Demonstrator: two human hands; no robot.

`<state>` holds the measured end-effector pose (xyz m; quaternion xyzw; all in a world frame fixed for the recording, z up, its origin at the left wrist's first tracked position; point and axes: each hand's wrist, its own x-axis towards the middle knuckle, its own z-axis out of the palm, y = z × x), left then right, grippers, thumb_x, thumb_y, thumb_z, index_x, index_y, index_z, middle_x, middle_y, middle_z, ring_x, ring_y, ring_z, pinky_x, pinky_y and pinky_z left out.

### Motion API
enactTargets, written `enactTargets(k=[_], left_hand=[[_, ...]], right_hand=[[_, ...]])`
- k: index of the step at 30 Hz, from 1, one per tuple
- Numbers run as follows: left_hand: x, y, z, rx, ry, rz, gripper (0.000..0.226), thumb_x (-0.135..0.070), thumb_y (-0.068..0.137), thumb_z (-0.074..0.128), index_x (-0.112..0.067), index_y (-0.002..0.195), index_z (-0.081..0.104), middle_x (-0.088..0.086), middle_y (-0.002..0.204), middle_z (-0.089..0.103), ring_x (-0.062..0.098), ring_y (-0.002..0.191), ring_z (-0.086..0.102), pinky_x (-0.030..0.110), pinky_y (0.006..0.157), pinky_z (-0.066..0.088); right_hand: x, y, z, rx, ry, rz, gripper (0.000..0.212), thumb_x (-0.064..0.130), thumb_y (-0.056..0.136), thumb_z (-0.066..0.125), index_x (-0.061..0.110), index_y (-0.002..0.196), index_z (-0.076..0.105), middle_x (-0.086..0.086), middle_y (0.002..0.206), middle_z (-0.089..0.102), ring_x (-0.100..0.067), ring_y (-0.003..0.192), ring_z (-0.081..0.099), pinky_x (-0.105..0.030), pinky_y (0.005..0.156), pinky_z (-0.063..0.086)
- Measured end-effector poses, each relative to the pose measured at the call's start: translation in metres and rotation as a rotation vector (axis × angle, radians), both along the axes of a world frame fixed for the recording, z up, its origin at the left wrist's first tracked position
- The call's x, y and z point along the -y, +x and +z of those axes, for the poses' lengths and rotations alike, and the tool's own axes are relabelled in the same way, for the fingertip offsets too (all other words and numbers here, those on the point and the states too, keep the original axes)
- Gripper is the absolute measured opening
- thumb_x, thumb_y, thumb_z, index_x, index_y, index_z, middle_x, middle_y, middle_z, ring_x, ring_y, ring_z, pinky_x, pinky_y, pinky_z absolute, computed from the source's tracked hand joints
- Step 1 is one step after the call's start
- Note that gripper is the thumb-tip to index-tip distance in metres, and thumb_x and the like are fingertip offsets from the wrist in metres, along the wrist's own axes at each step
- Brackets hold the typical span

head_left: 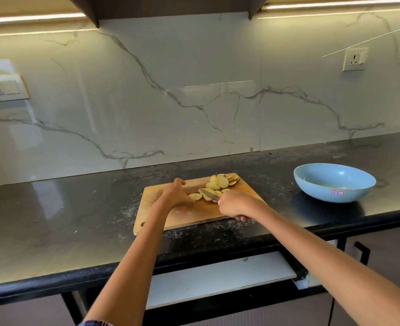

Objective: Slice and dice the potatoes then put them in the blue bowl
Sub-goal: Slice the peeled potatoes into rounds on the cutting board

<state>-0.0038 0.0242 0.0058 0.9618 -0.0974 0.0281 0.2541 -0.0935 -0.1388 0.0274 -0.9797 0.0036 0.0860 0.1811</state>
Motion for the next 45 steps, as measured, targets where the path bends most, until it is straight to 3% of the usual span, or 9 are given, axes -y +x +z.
enactTargets(k=[3, 7, 10, 13, 18, 21, 26, 35, 45], left_hand=[[0.005, 0.003, 0.011, -0.044, 0.271, -0.023, 0.030, -0.022, 0.081, 0.066, -0.010, 0.107, 0.058, 0.010, 0.108, 0.059, 0.022, 0.095, 0.054, 0.028, 0.077, 0.041], [0.001, 0.009, 0.010, -0.033, 0.311, 0.008, 0.038, -0.020, 0.084, 0.063, -0.003, 0.117, 0.056, 0.013, 0.119, 0.060, 0.026, 0.106, 0.056, 0.030, 0.082, 0.043], [-0.001, 0.003, 0.006, 0.145, 0.128, 0.016, 0.049, -0.031, 0.089, 0.058, -0.006, 0.130, 0.050, 0.015, 0.126, 0.057, 0.030, 0.114, 0.053, 0.035, 0.091, 0.042], [-0.004, -0.008, -0.006, 0.182, -0.189, -0.053, 0.046, -0.032, 0.085, 0.064, -0.018, 0.127, 0.054, 0.008, 0.110, 0.063, 0.021, 0.095, 0.058, 0.031, 0.081, 0.045], [-0.030, -0.020, -0.029, 0.235, -0.151, -0.032, 0.044, -0.033, 0.079, 0.072, -0.026, 0.117, 0.052, -0.008, 0.110, 0.058, 0.014, 0.105, 0.055, 0.034, 0.091, 0.045], [-0.044, -0.023, -0.031, 0.274, -0.157, 0.030, 0.044, -0.042, 0.077, 0.071, -0.024, 0.111, 0.050, -0.012, 0.104, 0.053, 0.009, 0.097, 0.054, 0.025, 0.082, 0.041], [-0.053, -0.020, -0.035, 0.256, -0.318, -0.017, 0.041, -0.031, 0.071, 0.079, -0.029, 0.101, 0.053, -0.008, 0.101, 0.062, 0.008, 0.090, 0.062, 0.022, 0.077, 0.052], [-0.050, -0.026, -0.034, 0.247, -0.522, -0.023, 0.041, -0.022, 0.069, 0.081, -0.015, 0.104, 0.063, -0.003, 0.099, 0.064, 0.000, 0.080, 0.061, 0.007, 0.061, 0.047], [-0.053, -0.024, -0.035, 0.157, -0.682, -0.059, 0.038, -0.007, 0.066, 0.081, -0.011, 0.100, 0.065, 0.000, 0.091, 0.069, 0.008, 0.082, 0.067, 0.015, 0.068, 0.055]], right_hand=[[-0.003, 0.000, 0.005, 0.015, 0.005, 0.012, 0.037, 0.013, 0.099, 0.029, -0.002, 0.127, 0.048, -0.009, 0.066, 0.049, -0.013, 0.044, 0.042, -0.021, 0.040, 0.033], [-0.003, 0.000, 0.007, 0.059, 0.028, 0.002, 0.038, 0.012, 0.098, 0.030, -0.003, 0.127, 0.049, -0.008, 0.066, 0.050, -0.013, 0.044, 0.044, -0.021, 0.039, 0.033], [-0.002, 0.001, 0.003, 0.084, 0.033, -0.013, 0.039, 0.012, 0.098, 0.030, -0.001, 0.130, 0.048, -0.008, 0.065, 0.050, -0.014, 0.044, 0.045, -0.020, 0.036, 0.033], [-0.007, 0.000, -0.004, 0.097, 0.041, -0.001, 0.036, 0.012, 0.097, 0.032, 0.000, 0.124, 0.052, -0.006, 0.068, 0.049, -0.014, 0.047, 0.045, -0.023, 0.042, 0.034], [-0.014, -0.006, -0.008, 0.111, 0.079, 0.021, 0.031, 0.013, 0.099, 0.031, -0.003, 0.117, 0.051, -0.004, 0.068, 0.044, -0.012, 0.050, 0.042, -0.024, 0.044, 0.034], [-0.017, -0.007, -0.009, 0.126, 0.088, 0.026, 0.031, 0.015, 0.100, 0.030, -0.003, 0.115, 0.051, -0.003, 0.067, 0.045, -0.012, 0.049, 0.043, -0.022, 0.043, 0.034], [-0.032, -0.006, -0.013, 0.114, 0.091, 0.049, 0.033, 0.017, 0.100, 0.030, -0.003, 0.116, 0.051, -0.006, 0.069, 0.048, -0.013, 0.045, 0.046, -0.020, 0.040, 0.036], [-0.053, -0.011, -0.014, 0.082, 0.083, 0.041, 0.037, 0.014, 0.098, 0.033, -0.001, 0.128, 0.048, -0.006, 0.066, 0.049, -0.014, 0.045, 0.046, -0.022, 0.045, 0.038], [-0.059, -0.015, -0.009, 0.004, 0.143, 0.036, 0.048, 0.008, 0.094, 0.035, 0.001, 0.142, 0.033, -0.010, 0.065, 0.053, -0.012, 0.042, 0.043, -0.020, 0.041, 0.036]])
